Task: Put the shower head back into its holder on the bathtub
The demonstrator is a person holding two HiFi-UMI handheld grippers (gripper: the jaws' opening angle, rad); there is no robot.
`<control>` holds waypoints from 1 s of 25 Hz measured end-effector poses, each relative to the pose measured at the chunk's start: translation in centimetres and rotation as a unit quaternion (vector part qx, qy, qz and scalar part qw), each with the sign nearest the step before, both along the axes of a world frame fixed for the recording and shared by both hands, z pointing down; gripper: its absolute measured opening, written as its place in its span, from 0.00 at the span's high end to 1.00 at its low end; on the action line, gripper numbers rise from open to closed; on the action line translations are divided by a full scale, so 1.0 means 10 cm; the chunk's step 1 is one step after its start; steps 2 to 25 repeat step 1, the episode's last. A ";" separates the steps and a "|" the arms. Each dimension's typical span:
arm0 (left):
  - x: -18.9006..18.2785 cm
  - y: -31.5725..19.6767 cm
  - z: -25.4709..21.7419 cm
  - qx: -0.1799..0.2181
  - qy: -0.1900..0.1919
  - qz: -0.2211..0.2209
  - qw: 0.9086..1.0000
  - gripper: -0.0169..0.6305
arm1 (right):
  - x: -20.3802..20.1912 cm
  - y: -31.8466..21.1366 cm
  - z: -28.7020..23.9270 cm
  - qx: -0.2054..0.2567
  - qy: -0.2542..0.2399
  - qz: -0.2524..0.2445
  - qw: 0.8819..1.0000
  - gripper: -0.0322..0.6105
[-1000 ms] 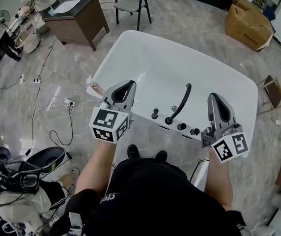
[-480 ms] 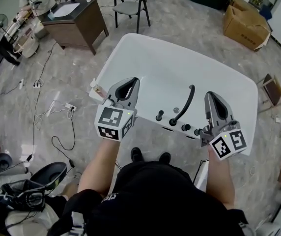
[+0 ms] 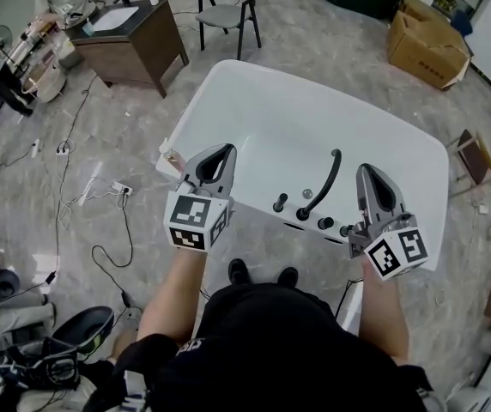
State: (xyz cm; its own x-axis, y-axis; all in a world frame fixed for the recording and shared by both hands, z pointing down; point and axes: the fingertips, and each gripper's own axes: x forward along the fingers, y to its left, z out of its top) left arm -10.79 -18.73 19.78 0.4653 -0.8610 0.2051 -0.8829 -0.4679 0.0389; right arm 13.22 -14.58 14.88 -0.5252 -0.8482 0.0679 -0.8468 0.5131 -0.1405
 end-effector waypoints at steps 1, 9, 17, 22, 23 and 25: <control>-0.01 0.01 0.01 -0.002 0.001 0.000 1.000 0.95 | 0.00 0.01 0.00 -0.001 0.000 0.001 1.000 0.93; -0.01 0.01 0.01 -0.002 0.001 0.000 1.000 0.95 | 0.00 0.01 0.00 -0.001 0.000 0.001 1.000 0.93; -0.01 0.01 0.01 -0.002 0.001 0.000 1.000 0.95 | 0.00 0.01 0.00 -0.001 0.000 0.001 1.000 0.93; -0.01 0.01 0.01 -0.002 0.001 0.000 1.000 0.95 | 0.00 0.01 0.00 -0.001 0.000 0.001 1.000 0.93; -0.01 0.01 0.01 -0.002 0.001 0.000 1.000 0.95 | 0.00 0.01 0.00 -0.001 0.000 0.001 1.000 0.93; -0.01 0.01 0.01 -0.002 0.001 0.000 1.000 0.95 | 0.00 0.01 0.00 -0.001 0.000 0.001 1.000 0.93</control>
